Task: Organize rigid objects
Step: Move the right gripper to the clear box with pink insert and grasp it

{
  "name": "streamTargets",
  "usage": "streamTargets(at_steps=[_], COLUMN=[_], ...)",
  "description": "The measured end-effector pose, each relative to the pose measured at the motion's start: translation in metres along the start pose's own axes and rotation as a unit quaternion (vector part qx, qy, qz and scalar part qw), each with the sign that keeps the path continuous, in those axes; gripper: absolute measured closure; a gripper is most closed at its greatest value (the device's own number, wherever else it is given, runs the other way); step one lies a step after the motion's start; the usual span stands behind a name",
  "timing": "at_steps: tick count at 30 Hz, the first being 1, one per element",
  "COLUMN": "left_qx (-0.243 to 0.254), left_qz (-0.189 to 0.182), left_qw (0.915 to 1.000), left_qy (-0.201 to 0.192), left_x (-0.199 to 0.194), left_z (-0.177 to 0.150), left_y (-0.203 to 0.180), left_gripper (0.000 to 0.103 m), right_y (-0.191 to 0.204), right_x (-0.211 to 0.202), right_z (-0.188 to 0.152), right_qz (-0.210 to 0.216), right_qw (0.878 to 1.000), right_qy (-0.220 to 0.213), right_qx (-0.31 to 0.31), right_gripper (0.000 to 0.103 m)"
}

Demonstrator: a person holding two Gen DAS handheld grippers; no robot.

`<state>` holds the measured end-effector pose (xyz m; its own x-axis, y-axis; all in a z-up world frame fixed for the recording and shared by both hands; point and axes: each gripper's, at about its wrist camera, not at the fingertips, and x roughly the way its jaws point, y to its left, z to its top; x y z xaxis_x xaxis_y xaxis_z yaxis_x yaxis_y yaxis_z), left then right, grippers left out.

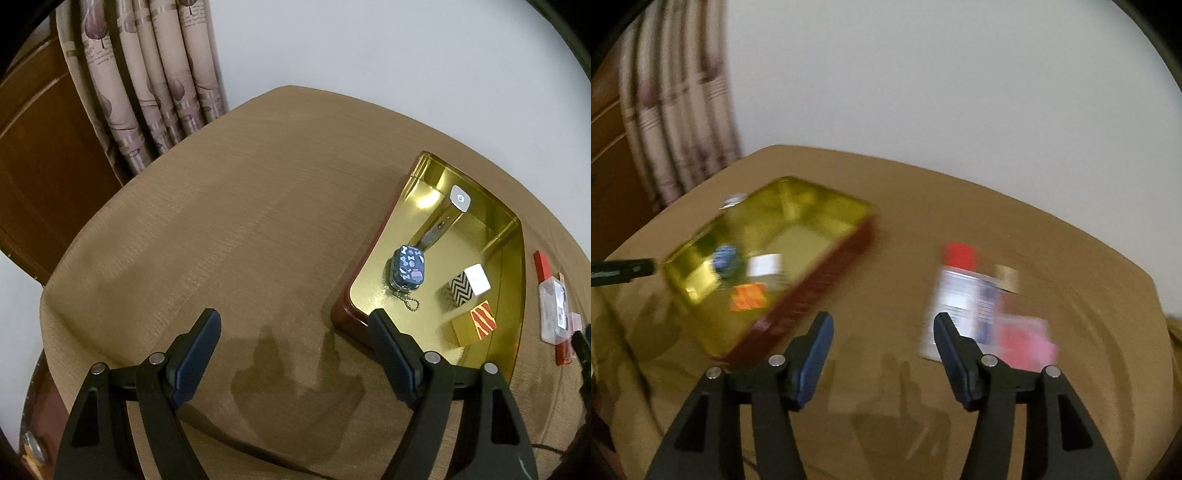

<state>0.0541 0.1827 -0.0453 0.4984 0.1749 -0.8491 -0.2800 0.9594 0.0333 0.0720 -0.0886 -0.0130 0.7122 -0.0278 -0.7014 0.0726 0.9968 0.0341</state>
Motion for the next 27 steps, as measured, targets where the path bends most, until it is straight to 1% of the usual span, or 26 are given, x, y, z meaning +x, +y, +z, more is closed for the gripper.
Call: streamTargets(at_steps=[2,5,7,12,15,20,25,26,27], left_qx=[0.001,0.004,0.007,0.014,0.016,0.023,0.031,0.032,0.033], left_qz=[0.000,0.001,0.002,0.004,0.006,0.012,0.018,0.019,0.020], left_qw=[1.0000,1.0000,1.0000,0.9999,0.9998,0.9996,0.9992,0.9991,0.9990], left_qy=[0.000,-0.001,-0.003,-0.004,-0.004,-0.007,-0.017,-0.020,-0.022], left_x=[0.000,0.000,0.000,0.001,0.002,0.004,0.002,0.001,0.001], left_z=[0.000,0.000,0.000,-0.002,-0.002,-0.004,-0.005,-0.006,-0.006], left_y=[0.000,-0.002,-0.003,-0.006,-0.005,-0.007,-0.009,-0.009,-0.010], left_gripper=[0.024,0.024,0.024,0.024,0.024,0.024,0.024,0.024,0.024], right_y=[-0.025,-0.050,-0.061,-0.074,-0.075,-0.077,-0.082,-0.084,-0.084], right_x=[0.001,0.006,0.012,0.027,0.039,0.046,0.050,0.050,0.051], right_z=[-0.005,-0.010,-0.014,-0.023,-0.025,-0.034,-0.039,-0.040,-0.041], right_qz=[-0.026,-0.042,-0.050,-0.065,-0.069,-0.068,-0.059,-0.054,-0.047], right_qw=[1.000,0.998,0.998,0.997,0.996,0.996,0.997,0.997,0.998], right_qy=[0.005,0.014,0.021,0.037,0.048,0.051,0.041,0.039,0.039], right_qx=[0.016,0.033,0.035,0.021,0.012,0.007,0.024,0.028,0.030], right_gripper=[0.043,0.041,0.041,0.040,0.040,0.040,0.040,0.041,0.047])
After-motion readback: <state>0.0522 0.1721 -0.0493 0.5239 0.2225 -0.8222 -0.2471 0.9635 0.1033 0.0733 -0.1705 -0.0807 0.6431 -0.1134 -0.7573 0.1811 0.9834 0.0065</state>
